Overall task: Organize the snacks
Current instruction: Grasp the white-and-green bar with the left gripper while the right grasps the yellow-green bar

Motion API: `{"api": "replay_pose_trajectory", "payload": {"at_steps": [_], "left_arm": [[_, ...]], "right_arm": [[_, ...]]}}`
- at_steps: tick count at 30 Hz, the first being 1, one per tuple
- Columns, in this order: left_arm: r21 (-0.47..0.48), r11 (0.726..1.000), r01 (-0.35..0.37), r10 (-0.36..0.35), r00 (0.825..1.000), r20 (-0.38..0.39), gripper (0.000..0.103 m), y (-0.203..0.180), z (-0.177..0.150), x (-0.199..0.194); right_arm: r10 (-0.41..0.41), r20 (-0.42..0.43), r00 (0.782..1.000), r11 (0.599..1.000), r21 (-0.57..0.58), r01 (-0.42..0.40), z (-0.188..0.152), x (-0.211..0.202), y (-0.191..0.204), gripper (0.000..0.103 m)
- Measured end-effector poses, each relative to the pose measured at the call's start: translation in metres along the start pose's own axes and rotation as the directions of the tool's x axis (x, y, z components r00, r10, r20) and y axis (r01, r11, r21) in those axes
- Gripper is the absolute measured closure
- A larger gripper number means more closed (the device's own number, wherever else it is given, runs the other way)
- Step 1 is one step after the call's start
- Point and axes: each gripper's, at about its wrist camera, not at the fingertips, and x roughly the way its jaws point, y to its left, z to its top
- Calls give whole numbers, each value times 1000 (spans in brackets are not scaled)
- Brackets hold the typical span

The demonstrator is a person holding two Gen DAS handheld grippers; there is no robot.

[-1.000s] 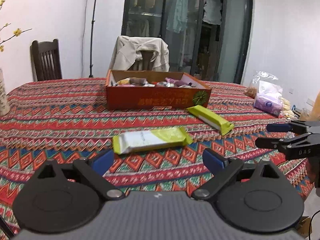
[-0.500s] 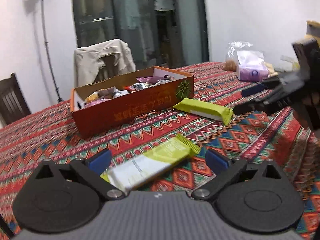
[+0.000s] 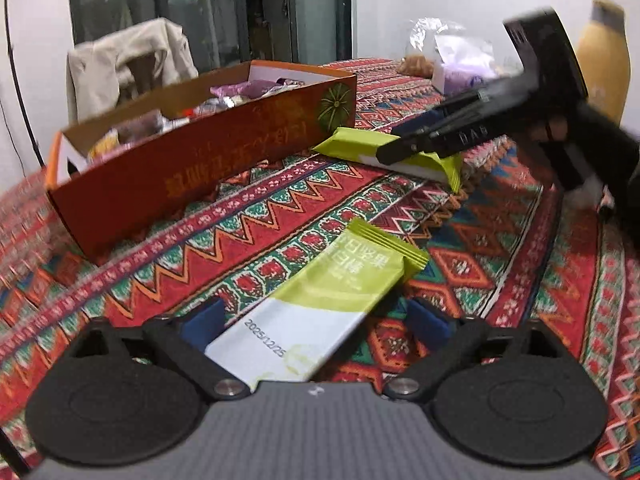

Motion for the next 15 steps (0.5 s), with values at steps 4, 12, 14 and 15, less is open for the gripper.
{"api": "replay_pose_trajectory", "payload": {"at_steps": [4, 12, 14, 15], "left_arm": [[-51, 999, -9, 8, 1000, -10, 45, 7, 4, -7], [-112, 993, -45, 39, 998, -52, 52, 5, 14, -5], [-145, 987, -72, 64, 996, -57, 66, 4, 15, -4], [-166, 983, -83, 74, 996, -57, 66, 3, 15, -5]], "right_arm": [[26, 1, 1000, 1000, 9, -26, -2, 1, -3, 69], [72, 23, 997, 994, 80, -74, -8, -6, -15, 69], [80, 20, 997, 993, 85, -81, -9, -6, -16, 70], [82, 19, 996, 993, 87, -83, -9, -5, -16, 70]]}}
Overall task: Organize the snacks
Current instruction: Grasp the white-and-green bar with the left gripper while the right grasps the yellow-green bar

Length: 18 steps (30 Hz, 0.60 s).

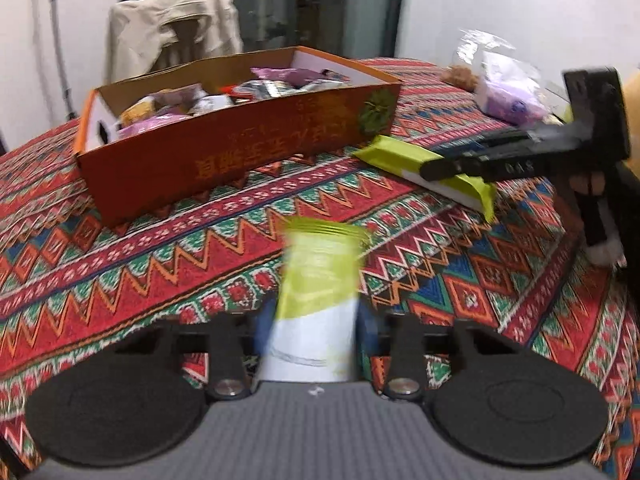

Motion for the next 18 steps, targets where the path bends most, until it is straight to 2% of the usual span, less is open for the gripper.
{"api": "replay_pose_trajectory", "payload": {"at_steps": [5, 11, 15, 18], "left_arm": [[-80, 997, -11, 11, 1000, 5, 67, -8, -6, -11], [-164, 986, -23, 42, 992, 117, 67, -28, -22, -61], [-229, 973, -13, 58, 980, 192, 67, -54, -47, -100], [-291, 957, -10, 90, 961, 261, 67, -72, -69, -124]], "right_arm": [[23, -7, 1000, 1000, 13, -23, 0, -4, 2, 70], [38, 43, 998, 999, 5, -39, -20, -58, 20, 70], [20, 92, 996, 1000, 4, -20, -37, -102, 33, 70], [14, 135, 991, 1000, -11, -13, -49, -135, 49, 70]]}}
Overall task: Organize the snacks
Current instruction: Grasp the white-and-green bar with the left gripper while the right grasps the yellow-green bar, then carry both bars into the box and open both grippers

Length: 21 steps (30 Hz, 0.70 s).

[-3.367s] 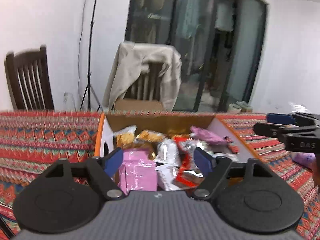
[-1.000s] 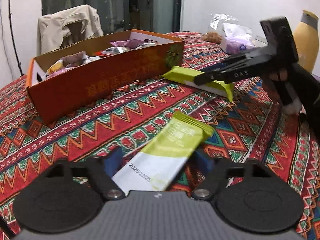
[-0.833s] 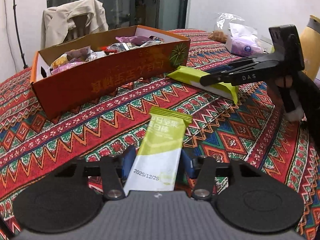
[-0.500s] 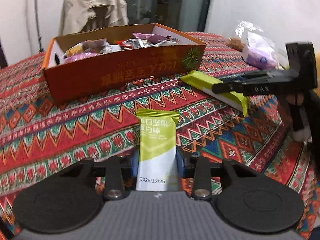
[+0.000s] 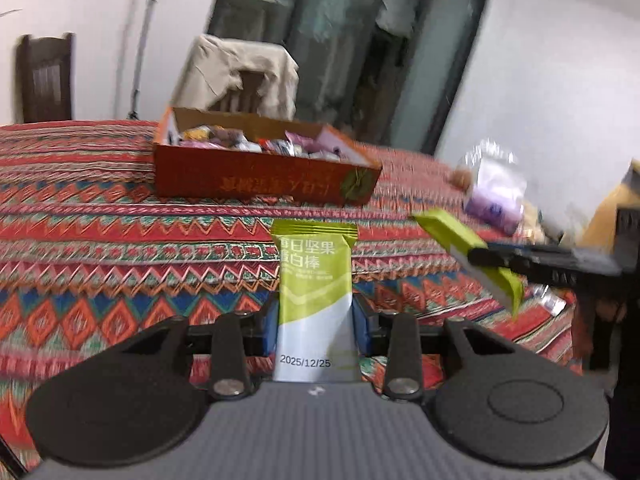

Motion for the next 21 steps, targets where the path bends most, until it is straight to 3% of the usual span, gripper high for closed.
{"api": "replay_pose_trajectory", "payload": {"at_steps": [5, 12, 16, 21], "left_arm": [[-33, 999, 4, -2, 999, 42, 67, -8, -12, -23], [-29, 999, 14, -12, 998, 57, 67, 1, 4, -12], [9, 999, 36, -37, 995, 88, 67, 8, 39, -4], [60, 995, 74, -81, 987, 139, 66, 19, 114, 26]], "right_arm": [[22, 25, 999, 999, 25, -23, -14, -34, 19, 70], [37, 19, 999, 999, 21, -37, -17, -28, 29, 70], [65, 22, 998, 998, 18, -65, 0, -13, 29, 70], [76, 64, 995, 997, -36, -73, 50, 10, 26, 70]]}}
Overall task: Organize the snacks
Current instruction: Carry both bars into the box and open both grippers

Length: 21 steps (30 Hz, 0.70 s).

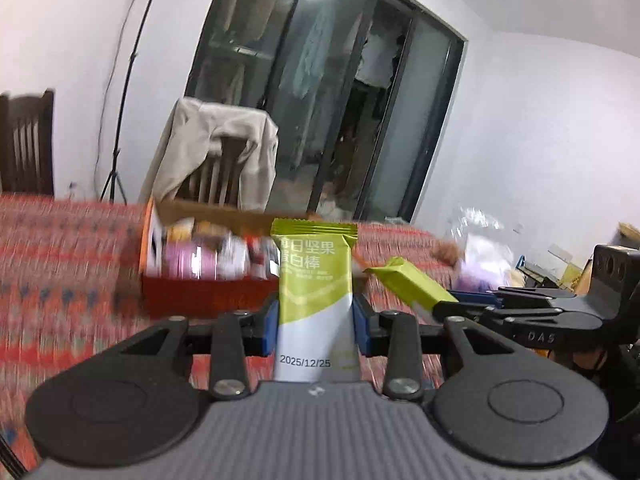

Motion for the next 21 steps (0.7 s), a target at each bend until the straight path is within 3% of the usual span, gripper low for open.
{"api": "replay_pose_trajectory", "payload": {"at_steps": [5, 9, 16, 21], "left_arm": [[-30, 1000, -6, 5, 999, -41, 66, 28, 65, 84], [-89, 995, -38, 29, 994, -103, 66, 55, 90, 162], [-143, 980, -141, 103, 964, -245, 66, 85, 87, 269], [-133, 976, -173, 123, 939, -322, 65, 96, 65, 299]], "right_arm": [[10, 26, 1000, 1000, -1, -10, 70, 67, -28, 70], [-66, -19, 998, 998, -7, 66, 107, 140, -51, 70], [-139, -175, 975, 989, 29, 146, 122, 253, -86, 70], [-155, -233, 960, 982, 72, 176, 105, 290, -96, 70]]}}
